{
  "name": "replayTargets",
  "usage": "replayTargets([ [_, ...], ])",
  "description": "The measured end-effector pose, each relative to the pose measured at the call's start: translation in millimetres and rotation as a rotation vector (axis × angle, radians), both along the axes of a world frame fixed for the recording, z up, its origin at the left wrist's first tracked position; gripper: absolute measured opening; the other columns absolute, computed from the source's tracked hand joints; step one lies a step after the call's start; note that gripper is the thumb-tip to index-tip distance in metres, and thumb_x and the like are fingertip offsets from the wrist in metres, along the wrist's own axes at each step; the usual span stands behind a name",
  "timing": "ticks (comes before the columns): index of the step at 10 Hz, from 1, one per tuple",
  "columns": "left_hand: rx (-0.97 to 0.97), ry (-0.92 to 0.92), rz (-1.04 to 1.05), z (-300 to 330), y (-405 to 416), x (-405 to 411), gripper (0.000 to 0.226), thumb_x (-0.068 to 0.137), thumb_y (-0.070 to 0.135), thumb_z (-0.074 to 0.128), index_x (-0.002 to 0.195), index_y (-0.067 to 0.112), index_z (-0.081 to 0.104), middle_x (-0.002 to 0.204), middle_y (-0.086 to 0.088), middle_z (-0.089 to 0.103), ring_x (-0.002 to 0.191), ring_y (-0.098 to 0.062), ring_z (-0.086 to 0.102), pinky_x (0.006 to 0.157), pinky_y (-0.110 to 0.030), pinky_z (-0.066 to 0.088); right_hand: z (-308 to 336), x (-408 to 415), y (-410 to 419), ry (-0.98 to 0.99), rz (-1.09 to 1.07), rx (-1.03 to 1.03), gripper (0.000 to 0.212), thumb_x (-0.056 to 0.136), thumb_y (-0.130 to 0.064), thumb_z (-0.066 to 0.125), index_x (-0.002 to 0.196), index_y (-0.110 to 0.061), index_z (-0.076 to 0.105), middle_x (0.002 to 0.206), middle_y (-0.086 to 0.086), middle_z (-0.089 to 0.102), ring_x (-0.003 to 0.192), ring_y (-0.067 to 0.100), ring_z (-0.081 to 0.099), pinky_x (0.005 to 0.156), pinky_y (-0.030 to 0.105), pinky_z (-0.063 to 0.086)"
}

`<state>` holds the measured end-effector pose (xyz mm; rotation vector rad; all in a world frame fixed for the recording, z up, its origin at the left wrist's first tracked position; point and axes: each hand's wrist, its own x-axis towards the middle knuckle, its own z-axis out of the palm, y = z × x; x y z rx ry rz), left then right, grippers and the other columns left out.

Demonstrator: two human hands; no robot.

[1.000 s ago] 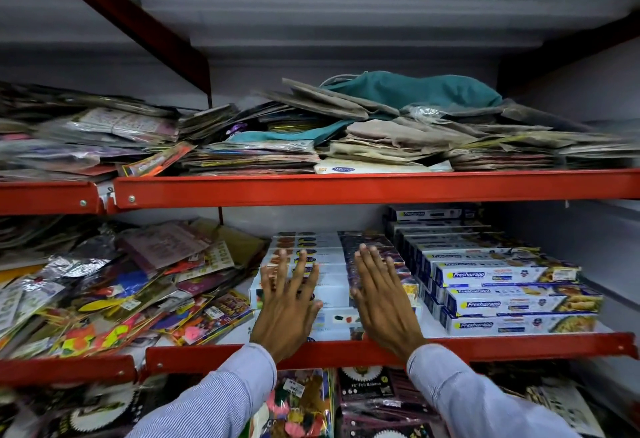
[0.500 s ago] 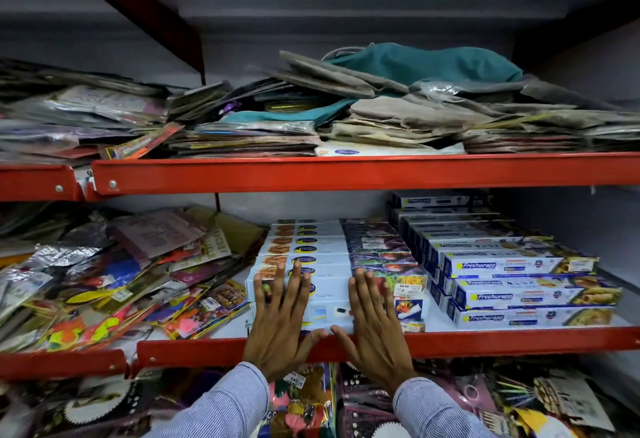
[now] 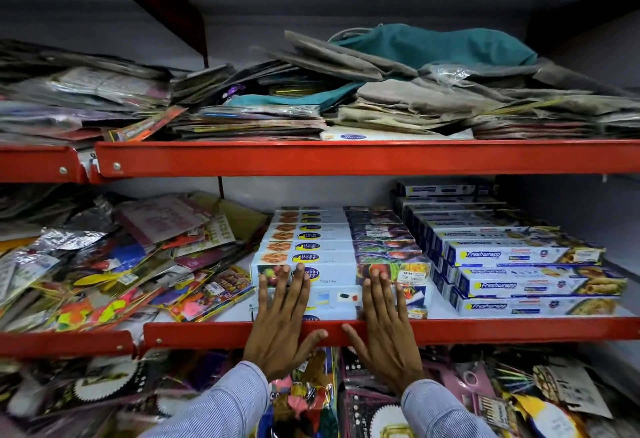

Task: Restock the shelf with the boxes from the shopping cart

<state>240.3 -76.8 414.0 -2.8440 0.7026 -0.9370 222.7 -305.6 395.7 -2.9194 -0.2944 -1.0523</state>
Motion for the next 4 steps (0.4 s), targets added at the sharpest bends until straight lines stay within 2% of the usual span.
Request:
replayTargets([
  [2, 0.004, 0.014, 0.032, 5, -2, -8, 0.098, 0.092, 0.078, 0.028, 0.157, 0.005, 0.015, 0.169, -0.013, 0.0, 0.155, -0.037, 0.003, 0.12, -0.069, 0.004, 6, -9, 4, 0.026, -0.043, -0.005, 0.094, 0.092, -0.071, 0.031, 0.155, -0.006, 0.005, 0.166, 0.011, -0.001, 0.154, 0.026, 0.002, 0.12, 0.054, 0.013],
  [4, -0.105, -0.096, -0.022, 30, -8, -20, 0.096, 0.092, 0.075, 0.035, 0.158, 0.01, 0.01, 0.169, -0.013, 0.001, 0.156, -0.033, 0.003, 0.12, -0.067, 0.002, 39, -17, 9, -0.043, -0.019, 0.051, 0.088, 0.093, -0.068, 0.026, 0.155, -0.009, 0.006, 0.166, 0.011, -0.002, 0.154, 0.028, 0.003, 0.122, 0.054, 0.007],
])
